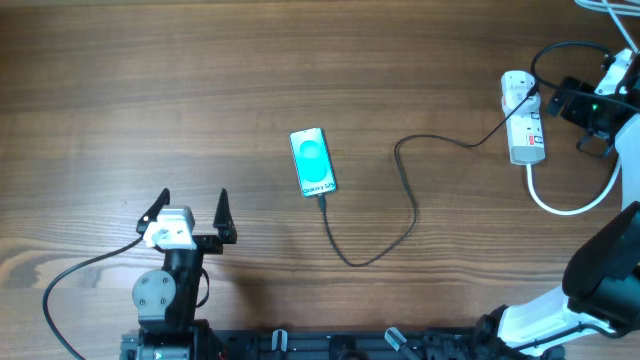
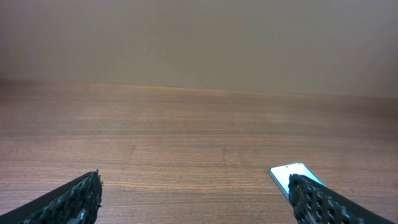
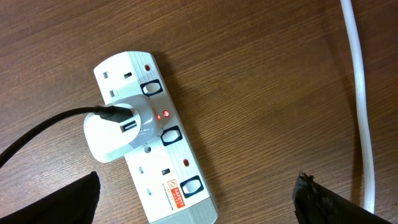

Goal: Plug charger to phone and switch on socket

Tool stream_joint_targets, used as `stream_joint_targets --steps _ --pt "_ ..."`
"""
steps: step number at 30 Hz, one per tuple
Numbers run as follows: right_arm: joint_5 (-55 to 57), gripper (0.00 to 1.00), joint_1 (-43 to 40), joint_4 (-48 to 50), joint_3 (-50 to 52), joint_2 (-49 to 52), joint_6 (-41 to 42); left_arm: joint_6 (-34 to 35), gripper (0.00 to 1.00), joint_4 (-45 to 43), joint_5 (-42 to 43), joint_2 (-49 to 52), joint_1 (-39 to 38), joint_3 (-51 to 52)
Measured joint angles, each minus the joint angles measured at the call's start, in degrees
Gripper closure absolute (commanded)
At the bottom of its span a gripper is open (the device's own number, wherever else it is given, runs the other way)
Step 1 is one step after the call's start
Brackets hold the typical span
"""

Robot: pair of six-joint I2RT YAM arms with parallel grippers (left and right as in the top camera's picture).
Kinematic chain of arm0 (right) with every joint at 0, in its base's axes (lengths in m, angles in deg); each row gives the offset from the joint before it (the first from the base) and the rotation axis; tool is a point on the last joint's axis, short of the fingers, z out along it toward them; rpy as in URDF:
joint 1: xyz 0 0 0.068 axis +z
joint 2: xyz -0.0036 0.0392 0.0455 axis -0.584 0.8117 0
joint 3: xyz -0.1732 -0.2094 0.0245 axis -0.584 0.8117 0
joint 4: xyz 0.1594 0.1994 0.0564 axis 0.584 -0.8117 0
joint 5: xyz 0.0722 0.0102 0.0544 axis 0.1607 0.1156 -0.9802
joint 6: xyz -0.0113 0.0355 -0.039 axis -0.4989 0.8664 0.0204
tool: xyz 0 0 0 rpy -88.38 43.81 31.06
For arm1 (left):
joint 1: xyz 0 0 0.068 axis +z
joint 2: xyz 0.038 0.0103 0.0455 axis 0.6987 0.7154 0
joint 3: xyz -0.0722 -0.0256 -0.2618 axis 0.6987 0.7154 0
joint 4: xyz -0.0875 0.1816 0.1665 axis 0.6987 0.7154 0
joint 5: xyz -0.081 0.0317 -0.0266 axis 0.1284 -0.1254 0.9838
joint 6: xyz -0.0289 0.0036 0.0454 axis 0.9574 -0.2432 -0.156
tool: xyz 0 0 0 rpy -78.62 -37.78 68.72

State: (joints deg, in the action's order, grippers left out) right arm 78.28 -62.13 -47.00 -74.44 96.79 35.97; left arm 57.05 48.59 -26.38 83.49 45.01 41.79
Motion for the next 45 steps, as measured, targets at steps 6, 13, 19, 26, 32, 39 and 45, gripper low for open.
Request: stream_joint_targets --steps 6,13,19,26,32,39,45 --pt "0.0 0.0 0.0 0.02 0.0 0.0 0.0 0.0 0.0 0.0 0.0 0.0 0.0 0.0" --pt "0.0 0.0 0.0 0.0 0.0 -0.13 -0.02 0.0 0.0 0.0 0.02 0.0 0.0 0.0" --pt "0.0 0.0 1.25 0.02 0.02 -10.58 0.0 -0.02 0.0 0.0 0.0 -0.02 0.0 0.0" --pt "-0.2 0.0 11.69 0.0 0.02 -20.06 -0.02 -0.02 0.0 0.0 0.0 -0.04 0.0 0.0" --pt "1.92 0.0 23.26 0.68 0.22 -21.33 -5.68 -0.02 0.0 0.0 0.0 -0.04 0.0 0.0" --pt "-6.45 0.0 24.11 23.89 25.33 -24.46 -10.54 -0.17 0.0 -0.02 0.0 -0.07 0.0 0.0" --pt "-9.22 0.0 24.11 41.33 44.94 -29.59 -9.73 -0.17 0.0 0.0 0.0 -0.07 0.0 0.0"
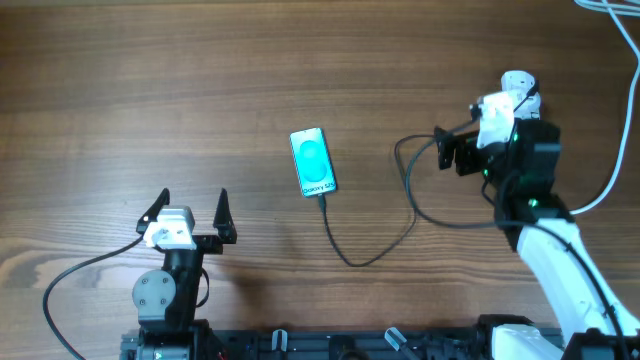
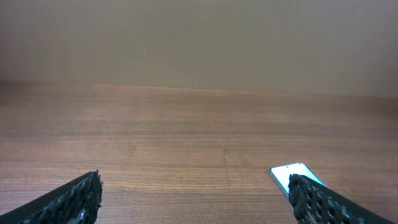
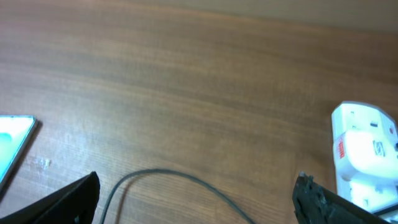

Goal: Plug charger to phone and switch on socket

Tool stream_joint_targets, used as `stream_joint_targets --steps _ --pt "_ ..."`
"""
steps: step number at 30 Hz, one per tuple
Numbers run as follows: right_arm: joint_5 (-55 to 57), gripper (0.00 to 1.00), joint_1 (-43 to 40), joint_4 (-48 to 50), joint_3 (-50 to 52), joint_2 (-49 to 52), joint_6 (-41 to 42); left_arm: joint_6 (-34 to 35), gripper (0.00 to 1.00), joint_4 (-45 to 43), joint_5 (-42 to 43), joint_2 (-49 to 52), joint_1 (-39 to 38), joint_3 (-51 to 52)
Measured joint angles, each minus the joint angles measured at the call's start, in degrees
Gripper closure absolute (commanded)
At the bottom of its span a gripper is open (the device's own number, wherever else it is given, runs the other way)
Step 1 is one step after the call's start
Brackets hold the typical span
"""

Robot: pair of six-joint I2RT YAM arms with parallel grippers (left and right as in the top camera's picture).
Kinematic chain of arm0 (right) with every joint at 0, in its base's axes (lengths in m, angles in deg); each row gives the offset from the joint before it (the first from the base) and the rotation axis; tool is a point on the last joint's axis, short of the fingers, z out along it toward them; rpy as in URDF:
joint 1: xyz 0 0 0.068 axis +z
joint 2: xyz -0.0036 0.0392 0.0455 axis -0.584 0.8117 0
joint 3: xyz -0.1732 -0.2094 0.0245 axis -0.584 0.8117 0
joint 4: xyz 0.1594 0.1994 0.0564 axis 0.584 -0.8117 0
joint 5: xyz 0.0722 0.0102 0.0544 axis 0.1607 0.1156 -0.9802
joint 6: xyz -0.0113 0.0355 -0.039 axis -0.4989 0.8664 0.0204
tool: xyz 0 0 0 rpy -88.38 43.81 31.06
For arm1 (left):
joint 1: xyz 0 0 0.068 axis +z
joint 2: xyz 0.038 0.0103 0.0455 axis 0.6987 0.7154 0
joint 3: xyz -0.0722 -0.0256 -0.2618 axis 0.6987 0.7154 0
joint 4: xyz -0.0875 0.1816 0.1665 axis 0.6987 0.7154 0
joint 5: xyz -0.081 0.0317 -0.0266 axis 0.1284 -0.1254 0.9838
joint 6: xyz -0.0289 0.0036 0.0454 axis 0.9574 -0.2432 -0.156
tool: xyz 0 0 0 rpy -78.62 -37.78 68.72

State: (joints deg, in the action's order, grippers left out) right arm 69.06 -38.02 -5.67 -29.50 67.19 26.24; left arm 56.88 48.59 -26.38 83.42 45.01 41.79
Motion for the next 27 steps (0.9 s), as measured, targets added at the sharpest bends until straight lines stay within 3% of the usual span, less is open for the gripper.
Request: stream_joint_targets --steps 3,14,27 --pt "0.02 0.0 0.0 5.88 7.3 -2.82 1.97 0.0 0.0 0.0 0.0 0.0 0.0 0.0" --pt "0.04 0.0 0.0 12.55 25.83 -14.4 6.91 0.0 0.0 -0.02 0.0 0.0 0.0 0.0" --pt "0.04 0.0 0.0 7.1 33.48 -33.48 7.74 0.0 0.0 0.0 0.0 0.0 0.0 0.0"
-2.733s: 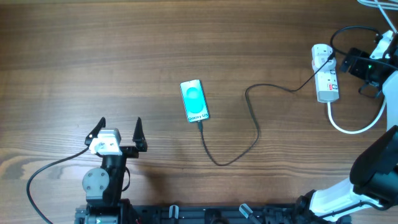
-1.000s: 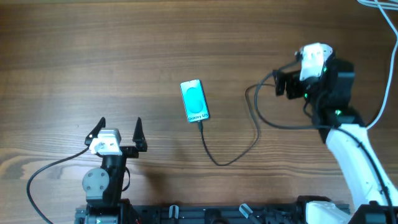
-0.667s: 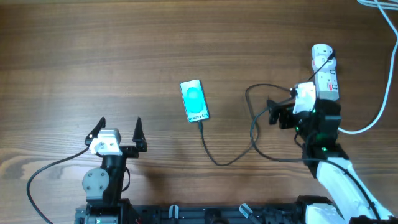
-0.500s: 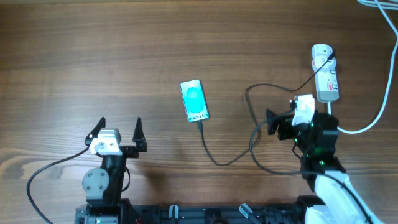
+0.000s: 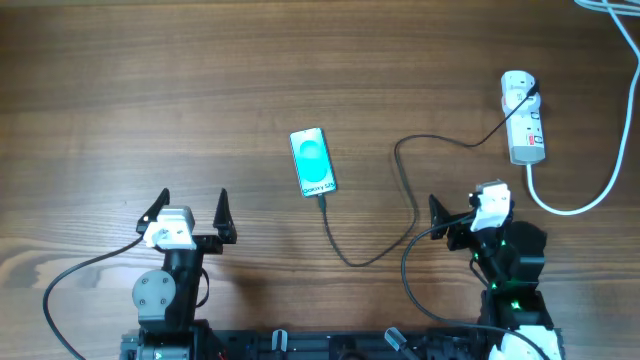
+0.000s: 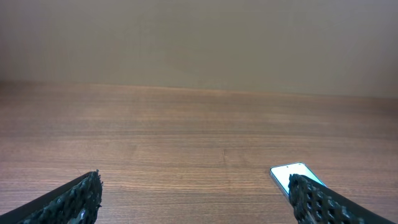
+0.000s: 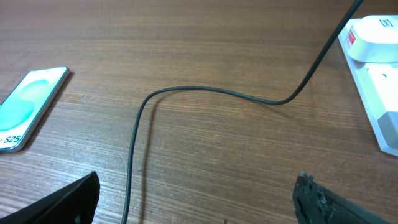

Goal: Plug charger to phone and switch on socket

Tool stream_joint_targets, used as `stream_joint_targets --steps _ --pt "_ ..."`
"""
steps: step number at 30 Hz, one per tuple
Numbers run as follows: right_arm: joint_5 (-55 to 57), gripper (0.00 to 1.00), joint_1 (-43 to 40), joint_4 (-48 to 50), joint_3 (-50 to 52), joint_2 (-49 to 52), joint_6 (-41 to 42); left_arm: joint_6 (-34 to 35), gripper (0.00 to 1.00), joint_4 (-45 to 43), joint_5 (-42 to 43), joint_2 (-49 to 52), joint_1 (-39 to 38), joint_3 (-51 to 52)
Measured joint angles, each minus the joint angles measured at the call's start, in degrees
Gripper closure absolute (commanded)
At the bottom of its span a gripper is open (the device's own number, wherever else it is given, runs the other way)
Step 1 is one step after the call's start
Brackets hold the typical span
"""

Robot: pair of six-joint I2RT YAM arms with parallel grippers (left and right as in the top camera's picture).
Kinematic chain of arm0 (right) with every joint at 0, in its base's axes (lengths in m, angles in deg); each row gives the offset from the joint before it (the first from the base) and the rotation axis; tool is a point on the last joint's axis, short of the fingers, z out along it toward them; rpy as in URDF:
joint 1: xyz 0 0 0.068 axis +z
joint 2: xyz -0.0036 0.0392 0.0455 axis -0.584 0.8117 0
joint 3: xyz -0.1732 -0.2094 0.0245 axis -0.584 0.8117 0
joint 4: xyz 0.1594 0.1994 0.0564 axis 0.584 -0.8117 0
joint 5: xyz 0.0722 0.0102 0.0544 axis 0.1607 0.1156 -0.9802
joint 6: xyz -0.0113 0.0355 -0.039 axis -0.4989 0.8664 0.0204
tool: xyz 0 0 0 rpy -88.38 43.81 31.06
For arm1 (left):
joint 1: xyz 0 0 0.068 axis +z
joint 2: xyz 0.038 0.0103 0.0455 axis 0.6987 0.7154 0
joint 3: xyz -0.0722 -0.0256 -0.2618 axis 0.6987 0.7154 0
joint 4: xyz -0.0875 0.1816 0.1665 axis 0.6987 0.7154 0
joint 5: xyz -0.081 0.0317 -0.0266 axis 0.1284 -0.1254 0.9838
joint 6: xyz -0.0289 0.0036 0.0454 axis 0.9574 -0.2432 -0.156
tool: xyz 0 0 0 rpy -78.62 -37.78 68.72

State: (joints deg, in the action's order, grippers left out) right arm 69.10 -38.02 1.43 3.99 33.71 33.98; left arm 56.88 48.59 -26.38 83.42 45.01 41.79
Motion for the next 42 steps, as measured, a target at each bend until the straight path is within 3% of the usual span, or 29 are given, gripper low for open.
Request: stream_joint_targets --steps 10,16,25,42 --pt "2.27 0.0 1.46 -12.87 0.04 -14.56 0.59 0.0 0.0 -0.02 0.0 -0.04 0.0 0.0" --pt "5.7 0.0 7.04 -13.46 0.04 -28.09 0.13 -0.02 0.0 0.0 0.0 -0.09 0.0 0.0" --pt "6.05 0.0 7.04 -13.51 0.04 -36.61 0.13 -0.02 0.0 0.0 0.0 -0.09 0.0 0.0" --pt "6.05 0.0 7.04 -13.46 0.04 -37.92 0.13 -0.02 0.0 0.0 0.0 -0.09 0.0 0.0"
